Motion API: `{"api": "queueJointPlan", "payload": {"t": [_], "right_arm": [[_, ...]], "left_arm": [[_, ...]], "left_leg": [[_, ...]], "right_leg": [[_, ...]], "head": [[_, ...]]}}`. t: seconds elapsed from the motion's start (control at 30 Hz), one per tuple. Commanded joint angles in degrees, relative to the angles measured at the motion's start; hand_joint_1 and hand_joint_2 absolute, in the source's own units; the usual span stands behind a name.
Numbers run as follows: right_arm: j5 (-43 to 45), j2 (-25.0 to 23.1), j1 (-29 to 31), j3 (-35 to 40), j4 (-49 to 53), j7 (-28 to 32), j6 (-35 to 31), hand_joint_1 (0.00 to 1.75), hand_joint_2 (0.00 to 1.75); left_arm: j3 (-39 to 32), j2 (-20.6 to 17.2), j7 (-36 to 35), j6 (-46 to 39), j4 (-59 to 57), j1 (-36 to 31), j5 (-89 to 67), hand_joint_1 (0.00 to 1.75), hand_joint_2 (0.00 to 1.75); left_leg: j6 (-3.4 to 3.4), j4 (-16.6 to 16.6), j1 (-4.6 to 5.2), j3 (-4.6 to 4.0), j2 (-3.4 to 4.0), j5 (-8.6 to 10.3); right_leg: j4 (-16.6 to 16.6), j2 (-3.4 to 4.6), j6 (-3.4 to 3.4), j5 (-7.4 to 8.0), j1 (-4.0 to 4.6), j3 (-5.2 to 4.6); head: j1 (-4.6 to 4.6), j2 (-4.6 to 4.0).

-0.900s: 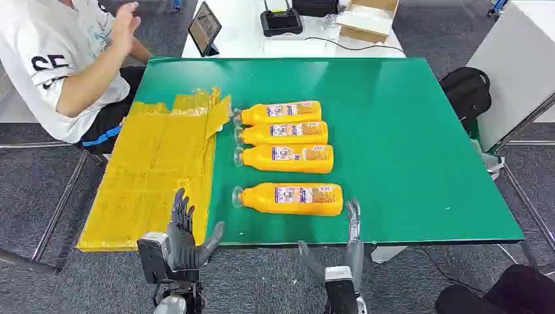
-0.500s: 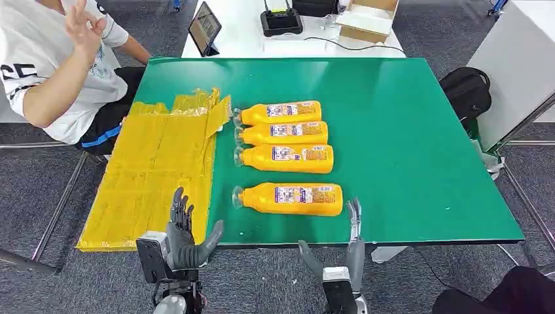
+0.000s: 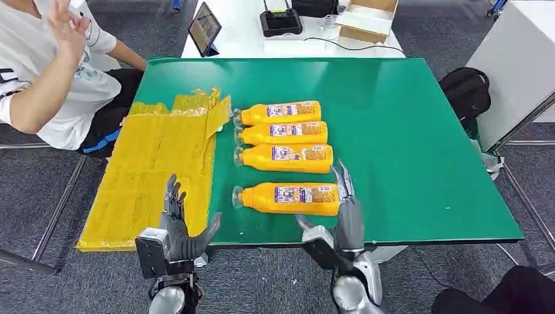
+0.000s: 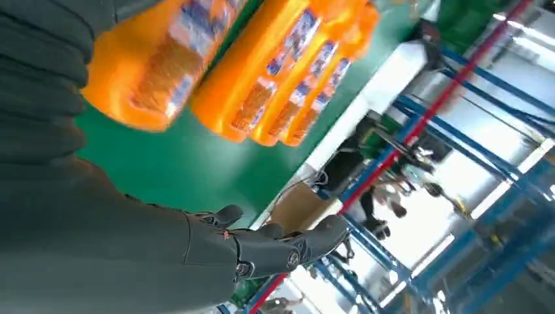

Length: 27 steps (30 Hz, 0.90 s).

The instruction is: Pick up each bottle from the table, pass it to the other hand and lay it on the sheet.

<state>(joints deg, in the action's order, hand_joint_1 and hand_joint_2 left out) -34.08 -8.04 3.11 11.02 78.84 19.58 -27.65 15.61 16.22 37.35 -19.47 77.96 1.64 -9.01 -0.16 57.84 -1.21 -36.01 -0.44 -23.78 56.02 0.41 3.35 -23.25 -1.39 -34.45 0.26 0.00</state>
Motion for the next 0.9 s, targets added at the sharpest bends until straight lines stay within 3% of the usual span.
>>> {"api": "queueJointPlan", "payload": {"t": [0.03,0.2,0.4,0.57,0.7,0.9], "right_arm": [[-3.31,4.52,9.90,-0.44,-8.08,-4.13,1.96,0.00,1.75],[-2.88,6.57,19.26,1.00,-16.69,-10.95,9.00,0.00,1.75],[-2.82,6.35,18.97,0.95,-17.39,-10.72,8.48,0.00,1.75],[-2.88,7.25,25.59,6.56,-28.06,-17.18,21.05,0.00,1.75],[-0.02,6.55,28.03,10.66,-34.27,-14.35,27.64,0.00,1.75],[0.35,6.88,28.03,11.56,-34.33,-14.10,28.12,0.00,1.75]], "left_arm": [[-1.26,-0.19,-0.19,0.31,-1.89,-1.90,-0.41,0.00,1.75],[-2.37,-0.23,-0.30,0.66,-1.87,-2.05,-0.55,0.00,1.75],[-2.43,-0.08,-0.31,0.76,-1.88,-2.00,-0.63,0.00,1.75],[-3.44,0.23,-1.64,1.65,-2.16,-1.44,-1.01,0.00,1.75],[-3.91,0.37,-1.41,2.09,-4.16,-2.04,-1.28,0.00,1.75],[-3.90,0.44,-1.44,2.21,-4.57,-2.48,-1.26,0.00,1.75]], "left_leg": [[0.09,-0.06,-0.01,0.31,-0.01,-0.08],[0.10,0.00,0.02,0.30,0.29,-0.13],[0.10,-0.04,-0.01,0.31,0.02,-0.07],[0.09,-0.02,0.01,0.32,0.24,-0.13],[0.08,-0.06,-0.01,0.29,0.18,-0.06],[0.09,-0.04,0.01,0.21,-0.01,-0.05]], "right_leg": [[-0.09,-0.08,-0.15,-0.07,0.05,0.33],[-0.02,0.23,-0.15,-0.02,0.02,0.24],[-0.07,-0.04,-0.16,-0.06,0.06,0.34],[-0.02,0.17,-0.16,-0.05,0.04,0.30],[-0.07,0.14,-0.13,0.01,0.05,0.28],[-0.03,-0.07,-0.11,-0.06,0.03,0.27]], "head": [[0.00,0.00],[-0.02,0.00],[-0.02,0.00],[-0.02,0.00],[-0.02,0.00],[-0.02,0.00]]}}
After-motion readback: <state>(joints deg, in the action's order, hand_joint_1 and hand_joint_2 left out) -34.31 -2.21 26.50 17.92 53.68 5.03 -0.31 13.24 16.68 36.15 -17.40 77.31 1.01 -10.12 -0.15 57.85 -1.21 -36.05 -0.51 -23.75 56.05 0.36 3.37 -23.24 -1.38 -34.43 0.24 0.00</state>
